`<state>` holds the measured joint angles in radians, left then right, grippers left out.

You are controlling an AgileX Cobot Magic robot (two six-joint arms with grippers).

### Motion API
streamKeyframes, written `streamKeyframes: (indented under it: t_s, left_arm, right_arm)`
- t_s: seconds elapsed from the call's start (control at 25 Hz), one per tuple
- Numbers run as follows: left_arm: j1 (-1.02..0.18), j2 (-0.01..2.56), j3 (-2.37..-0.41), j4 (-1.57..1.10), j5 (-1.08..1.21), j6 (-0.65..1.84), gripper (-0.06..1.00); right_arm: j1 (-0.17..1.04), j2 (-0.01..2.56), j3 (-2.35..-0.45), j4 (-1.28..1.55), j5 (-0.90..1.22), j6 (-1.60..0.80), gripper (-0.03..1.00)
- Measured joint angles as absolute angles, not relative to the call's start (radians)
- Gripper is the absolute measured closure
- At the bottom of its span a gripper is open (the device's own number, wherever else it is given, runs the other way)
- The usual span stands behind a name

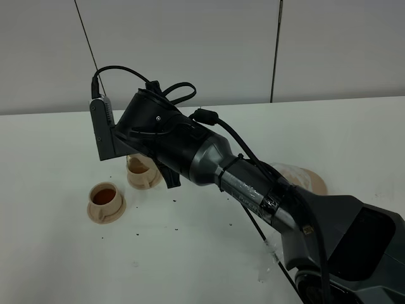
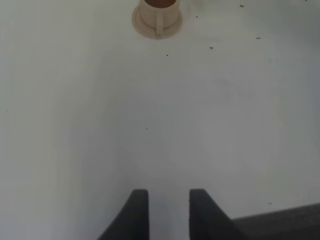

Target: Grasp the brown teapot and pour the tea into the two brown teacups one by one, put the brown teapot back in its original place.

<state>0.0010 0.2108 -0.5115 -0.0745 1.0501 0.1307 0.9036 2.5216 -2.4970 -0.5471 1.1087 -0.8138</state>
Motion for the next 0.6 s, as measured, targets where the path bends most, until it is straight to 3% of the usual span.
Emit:
streamKeyframes:
  t_s: [0.6]
  left_arm:
    - [0.001,0.211,-0.512,-0.074,1.05,0.131,0.68]
  right_arm:
    - [0.904,2.539,-2.497,-0.592,1.106,-0.814,0.87]
